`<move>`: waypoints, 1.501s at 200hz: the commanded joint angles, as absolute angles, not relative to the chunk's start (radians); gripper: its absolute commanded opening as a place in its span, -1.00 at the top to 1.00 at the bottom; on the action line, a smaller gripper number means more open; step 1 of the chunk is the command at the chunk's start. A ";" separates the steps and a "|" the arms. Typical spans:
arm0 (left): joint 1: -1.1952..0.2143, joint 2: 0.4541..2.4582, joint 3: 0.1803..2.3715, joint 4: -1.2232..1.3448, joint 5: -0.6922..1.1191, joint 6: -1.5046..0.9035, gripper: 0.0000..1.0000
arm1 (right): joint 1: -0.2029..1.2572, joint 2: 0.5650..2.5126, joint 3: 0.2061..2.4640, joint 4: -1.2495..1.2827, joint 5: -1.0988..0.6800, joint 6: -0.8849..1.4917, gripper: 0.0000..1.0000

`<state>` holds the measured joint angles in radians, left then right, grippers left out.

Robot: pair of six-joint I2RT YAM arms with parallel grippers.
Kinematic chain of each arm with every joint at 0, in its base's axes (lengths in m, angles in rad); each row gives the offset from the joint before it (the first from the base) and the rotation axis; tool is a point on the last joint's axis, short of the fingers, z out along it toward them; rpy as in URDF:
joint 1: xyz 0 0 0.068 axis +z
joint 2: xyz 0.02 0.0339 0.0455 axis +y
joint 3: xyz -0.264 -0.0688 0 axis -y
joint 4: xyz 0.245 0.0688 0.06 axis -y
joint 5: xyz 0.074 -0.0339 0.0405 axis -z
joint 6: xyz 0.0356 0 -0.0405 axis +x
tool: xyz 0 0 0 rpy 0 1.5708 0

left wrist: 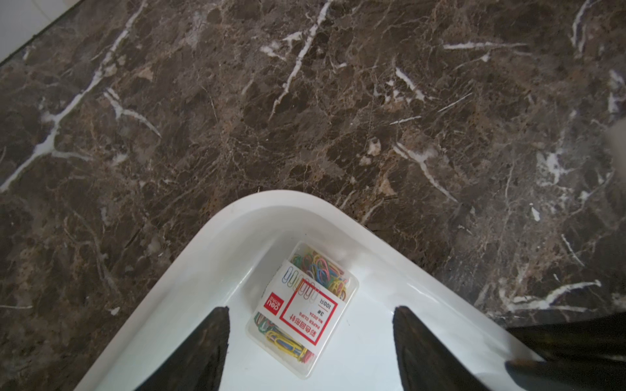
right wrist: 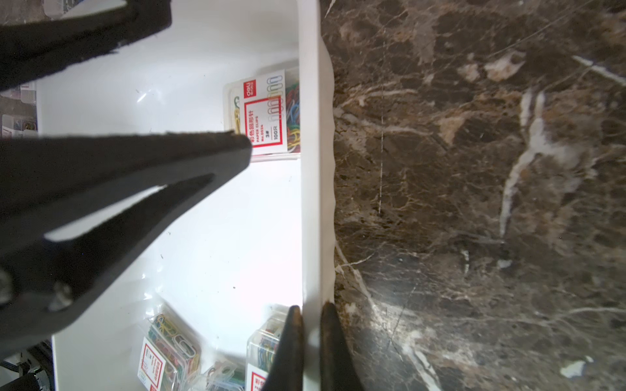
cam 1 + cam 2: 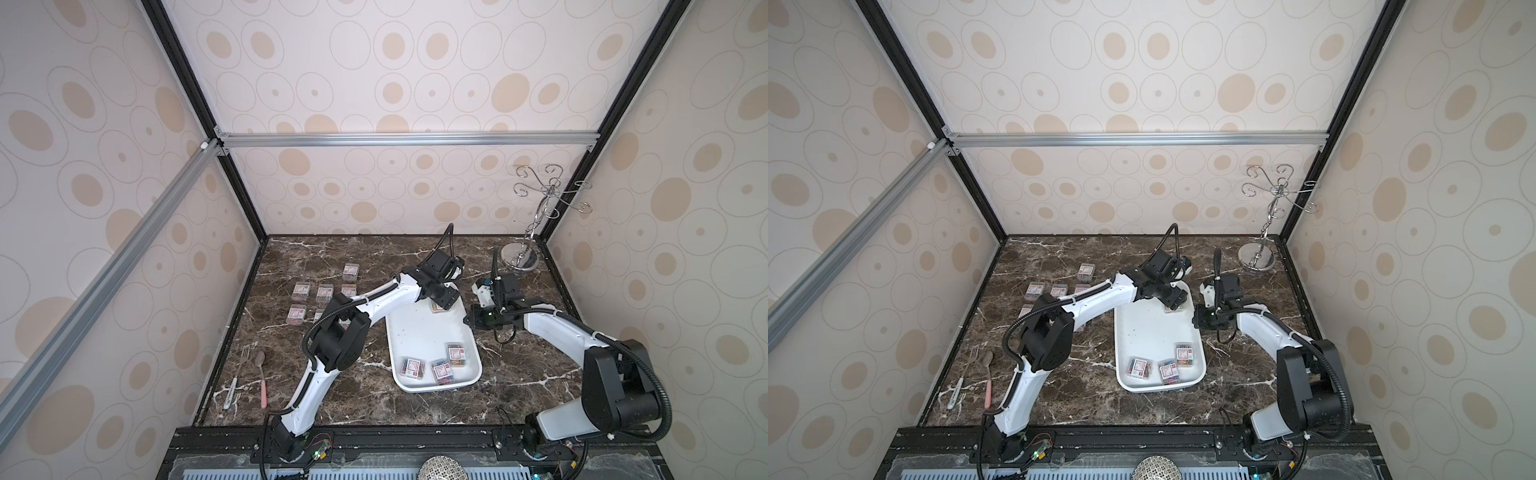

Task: Take the paper clips out of the storage box
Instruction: Adjust the boxed paper clips in the storage box.

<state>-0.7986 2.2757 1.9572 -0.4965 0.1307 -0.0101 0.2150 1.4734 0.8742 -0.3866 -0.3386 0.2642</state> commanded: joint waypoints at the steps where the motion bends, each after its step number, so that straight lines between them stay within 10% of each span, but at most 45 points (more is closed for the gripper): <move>1: -0.805 2.332 2.023 -0.603 0.148 0.121 -0.52 | 0.227 1.466 0.868 -0.450 -0.322 0.238 0.85; 300: -0.776 2.291 1.910 -0.569 0.193 0.078 -0.34 | 0.226 1.482 0.890 -0.462 -0.320 0.231 0.84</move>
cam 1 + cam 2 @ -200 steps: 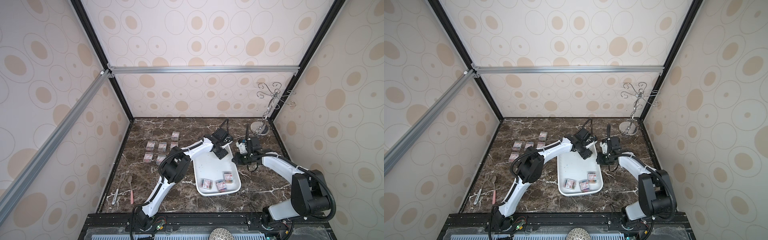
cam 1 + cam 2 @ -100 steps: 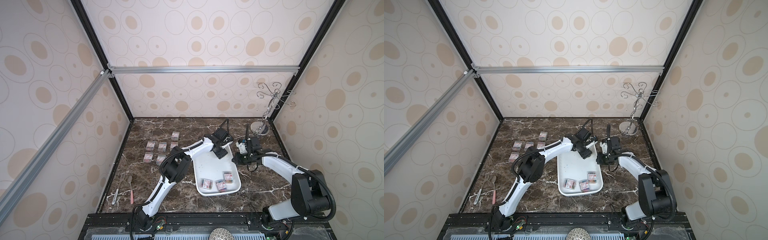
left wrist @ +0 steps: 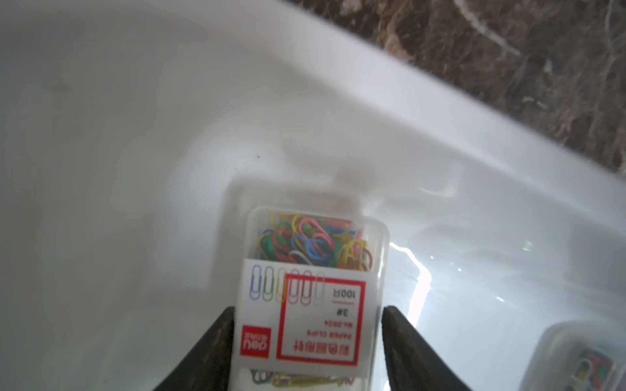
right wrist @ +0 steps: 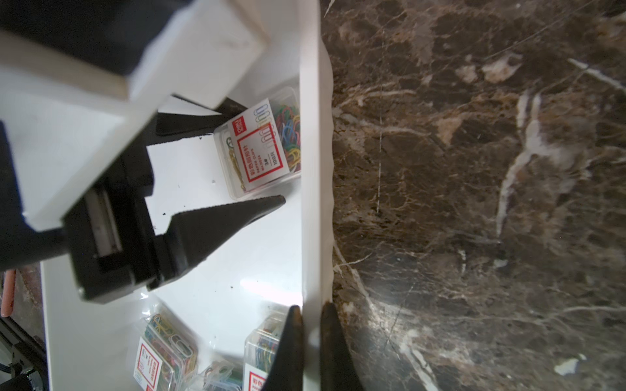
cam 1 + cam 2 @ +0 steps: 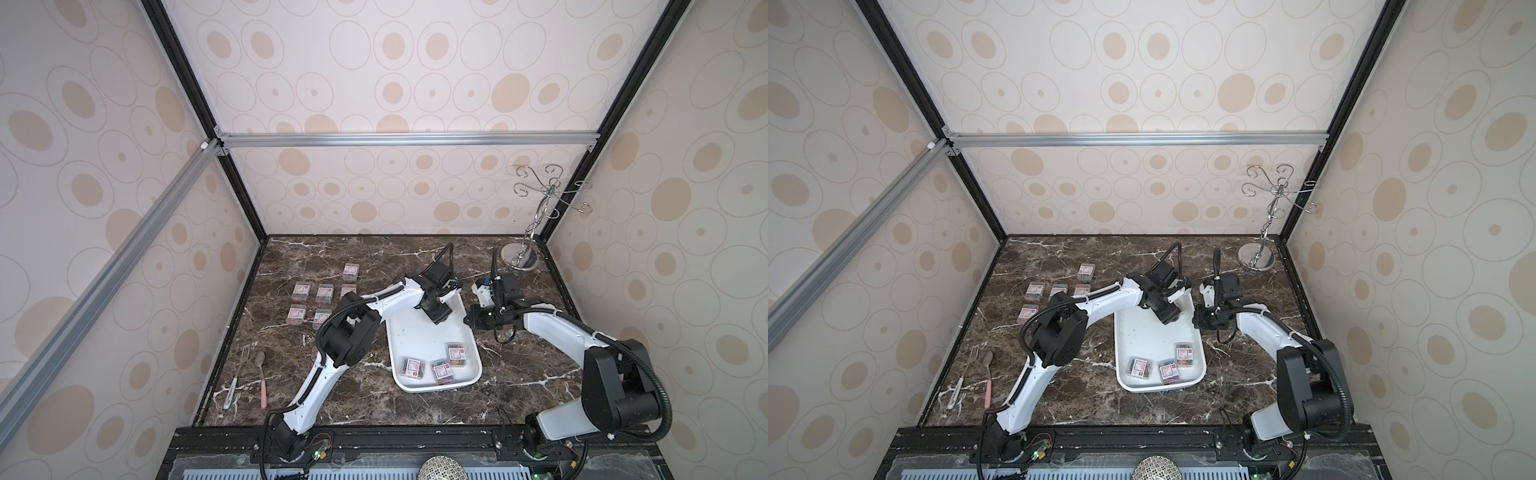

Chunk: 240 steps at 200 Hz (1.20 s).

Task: Take the paper clips out of the storage box
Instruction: Adjust the boxed paper clips in the storage box, then pick up the boxed paper clips from the storage box.

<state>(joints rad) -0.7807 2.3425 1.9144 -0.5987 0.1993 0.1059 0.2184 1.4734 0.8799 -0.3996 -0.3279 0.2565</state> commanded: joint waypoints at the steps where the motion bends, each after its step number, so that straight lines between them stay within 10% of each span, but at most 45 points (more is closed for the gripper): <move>1: -0.777 2.291 1.910 -0.569 0.193 0.077 -0.34 | 0.227 1.482 0.890 -0.463 -0.320 0.230 0.84; 240: -0.784 2.387 2.011 -0.598 0.123 0.034 -0.31 | 0.227 1.482 0.881 -0.458 -0.314 0.233 0.85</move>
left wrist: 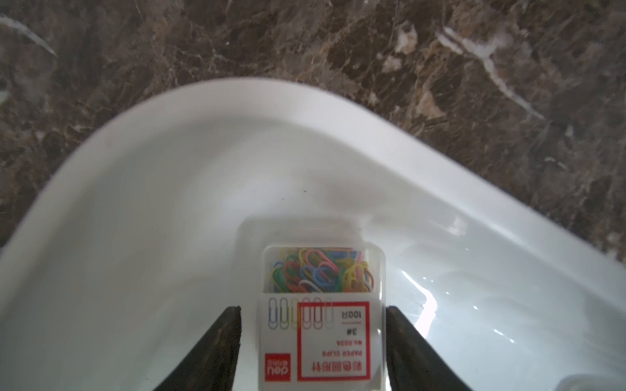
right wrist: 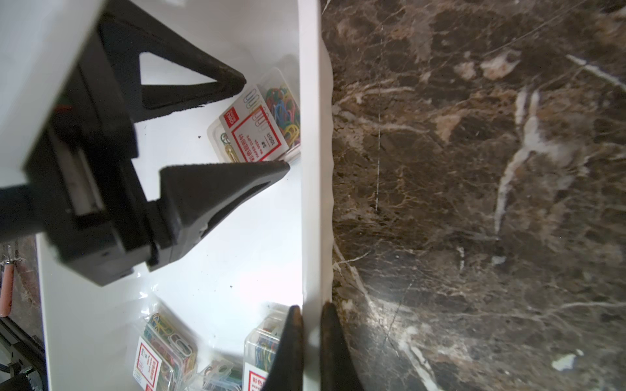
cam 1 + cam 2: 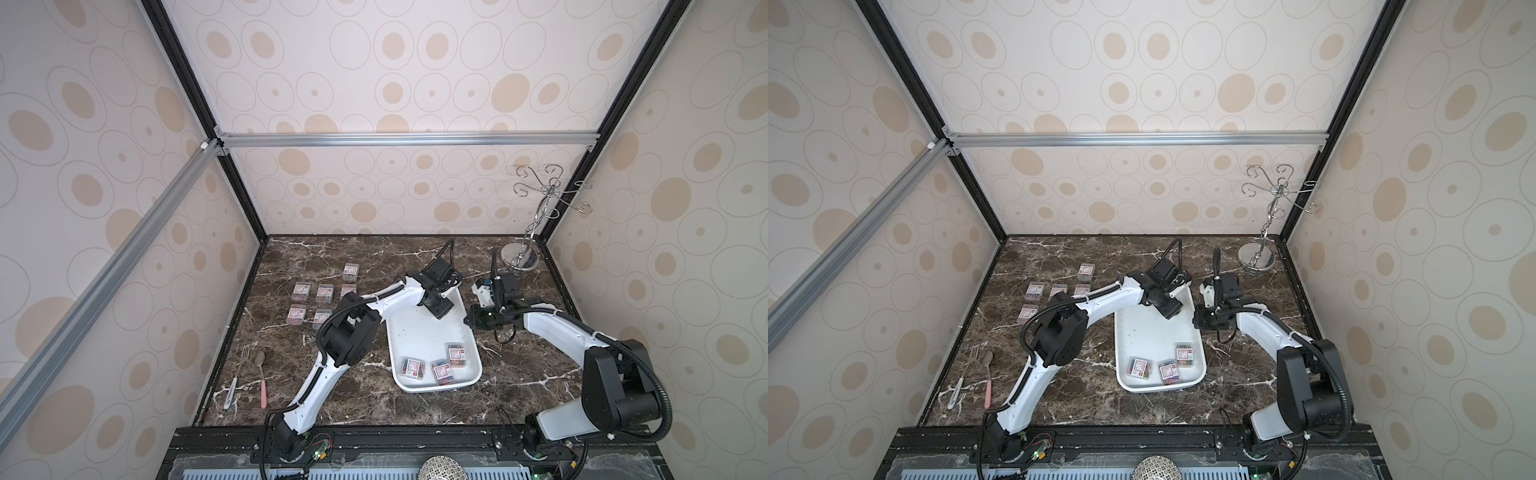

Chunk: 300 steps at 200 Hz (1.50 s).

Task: Take the paper clips out of the storage box
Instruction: Pick up the boxed paper clips from the storage box.

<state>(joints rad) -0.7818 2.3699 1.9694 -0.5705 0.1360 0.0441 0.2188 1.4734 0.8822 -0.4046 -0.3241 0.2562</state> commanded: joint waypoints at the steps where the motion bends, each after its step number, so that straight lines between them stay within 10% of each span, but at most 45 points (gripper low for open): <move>1: -0.784 2.389 2.012 -0.598 0.123 0.034 -0.31 | 0.227 1.482 0.881 -0.458 -0.314 0.232 0.85; 300: -0.792 2.320 2.044 -0.683 0.049 0.012 -0.05 | 0.227 1.482 0.870 -0.449 -0.311 0.233 0.85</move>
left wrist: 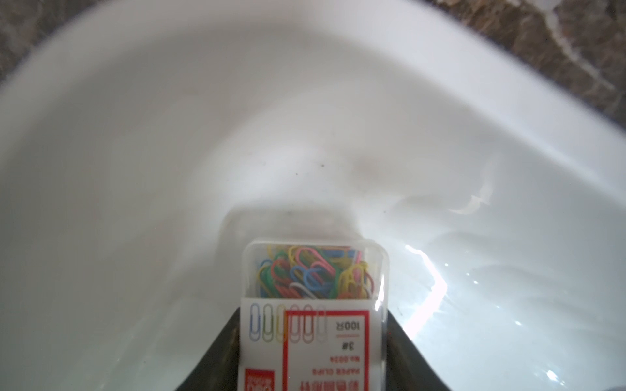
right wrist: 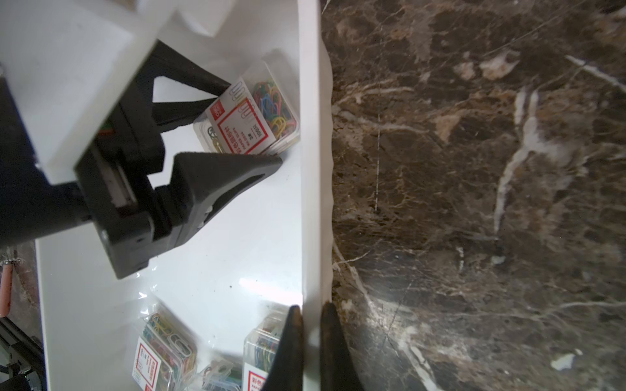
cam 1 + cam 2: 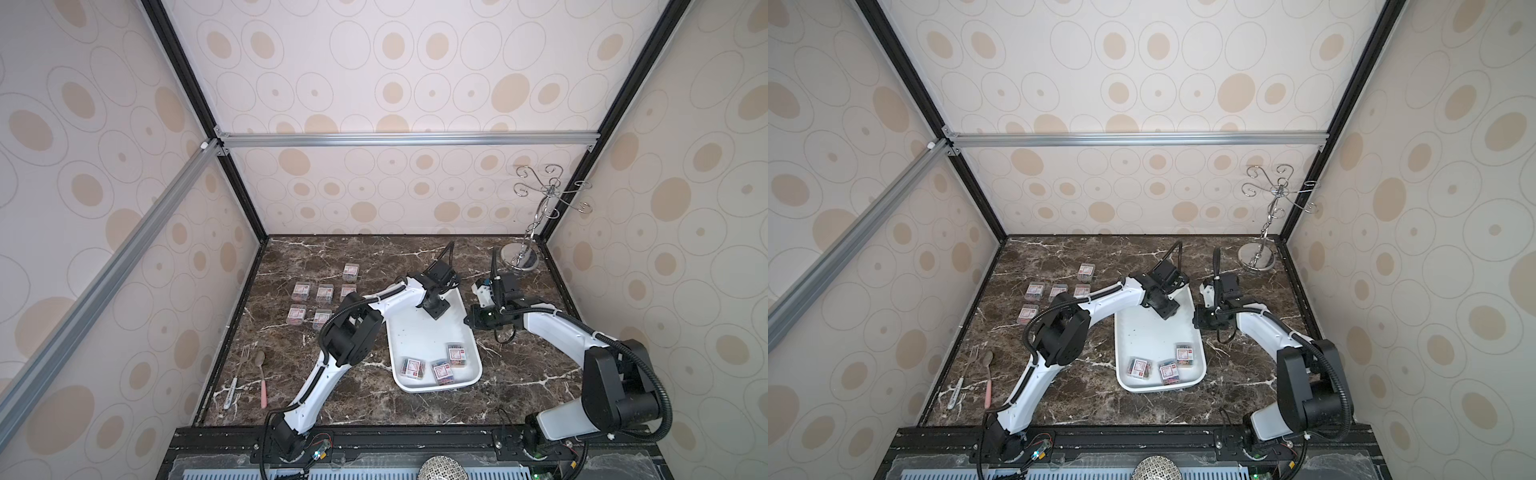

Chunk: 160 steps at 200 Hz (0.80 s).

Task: Take the paper clips out of the storage box
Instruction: Pick up the boxed paper clips from the storage box.

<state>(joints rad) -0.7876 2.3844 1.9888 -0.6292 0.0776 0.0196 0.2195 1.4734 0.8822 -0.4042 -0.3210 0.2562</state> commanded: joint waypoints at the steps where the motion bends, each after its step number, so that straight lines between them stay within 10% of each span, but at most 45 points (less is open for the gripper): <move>1: -0.792 2.320 2.044 -0.685 0.048 0.012 -0.05 | 0.227 1.482 0.870 -0.450 -0.310 0.233 0.85; 160: -0.736 2.247 2.146 -0.773 0.018 0.020 -0.03 | 0.227 1.477 0.865 -0.451 -0.303 0.229 0.85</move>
